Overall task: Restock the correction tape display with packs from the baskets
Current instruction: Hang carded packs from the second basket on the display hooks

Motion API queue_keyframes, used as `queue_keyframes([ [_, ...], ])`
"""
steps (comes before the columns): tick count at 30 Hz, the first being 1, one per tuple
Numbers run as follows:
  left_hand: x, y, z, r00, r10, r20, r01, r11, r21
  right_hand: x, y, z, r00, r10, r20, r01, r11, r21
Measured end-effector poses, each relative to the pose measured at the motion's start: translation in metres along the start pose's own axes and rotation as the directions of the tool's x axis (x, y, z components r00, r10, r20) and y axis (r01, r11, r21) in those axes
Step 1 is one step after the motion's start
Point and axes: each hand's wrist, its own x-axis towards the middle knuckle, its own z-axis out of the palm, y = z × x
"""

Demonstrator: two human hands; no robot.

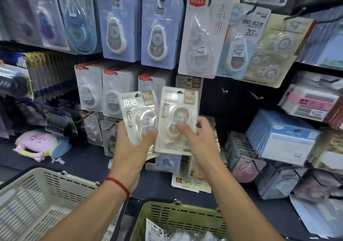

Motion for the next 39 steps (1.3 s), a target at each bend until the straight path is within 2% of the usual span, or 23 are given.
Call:
queue_keyframes([
  [3,0.001,-0.002,-0.002,1.000,0.001,-0.016,0.000,0.998,0.061,0.007,-0.005,-0.006,0.984,-0.123,-0.131,0.113,0.990,-0.078],
  [6,-0.001,-0.001,-0.003,1.000,0.003,0.001,-0.003,0.997,0.071,0.012,-0.009,-0.009,0.983,-0.126,-0.137,0.108,0.986,-0.128],
  [13,-0.003,0.004,-0.005,1.000,-0.024,-0.005,0.024,0.997,0.073,0.017,-0.014,-0.005,0.976,-0.107,-0.191,0.093,0.992,-0.080],
  [20,-0.004,0.008,-0.005,0.997,-0.037,-0.063,0.043,0.995,0.091,0.022,-0.022,-0.008,0.965,-0.156,-0.211,0.105,0.967,-0.232],
  [22,-0.002,0.005,-0.006,0.997,-0.016,-0.080,0.024,0.995,0.097,0.024,-0.018,-0.009,0.970,-0.145,-0.196,0.061,0.923,-0.381],
  [24,0.000,0.003,-0.007,0.998,0.018,-0.067,-0.011,0.994,0.112,0.022,-0.010,-0.009,0.969,-0.167,-0.184,0.021,0.794,-0.608],
  [25,0.000,0.001,-0.006,0.999,0.019,-0.043,-0.014,0.994,0.107,0.019,-0.008,-0.008,0.968,-0.181,-0.173,0.028,0.765,-0.643],
  [26,0.001,0.000,-0.005,1.000,0.011,-0.014,-0.010,0.996,0.093,0.017,-0.006,-0.007,0.977,-0.167,-0.134,0.050,0.787,-0.615],
  [28,0.002,-0.003,-0.003,0.998,0.004,0.056,-0.008,0.998,0.069,0.012,-0.004,-0.005,0.999,-0.034,0.033,0.045,0.890,-0.453],
  [30,0.001,-0.003,0.002,0.993,0.004,0.121,-0.010,0.999,0.046,0.010,-0.001,-0.004,0.977,0.067,0.203,0.003,0.944,-0.330],
  [31,0.000,-0.003,0.005,0.989,-0.003,0.145,-0.001,0.999,0.033,0.010,0.001,-0.004,0.971,0.064,0.231,0.003,0.961,-0.278],
  [33,-0.001,-0.004,0.009,0.986,-0.025,0.165,0.025,1.000,0.007,0.011,0.004,-0.003,0.985,0.020,0.170,0.014,0.980,-0.198],
  [36,-0.001,-0.008,0.014,0.983,-0.053,0.175,0.051,0.999,0.016,0.014,0.005,-0.003,0.998,-0.065,-0.013,0.062,0.987,-0.148],
  [39,-0.003,-0.007,0.019,0.971,-0.062,0.231,0.054,0.998,0.039,0.016,0.003,-0.006,0.991,-0.097,-0.097,0.084,0.989,-0.125],
])
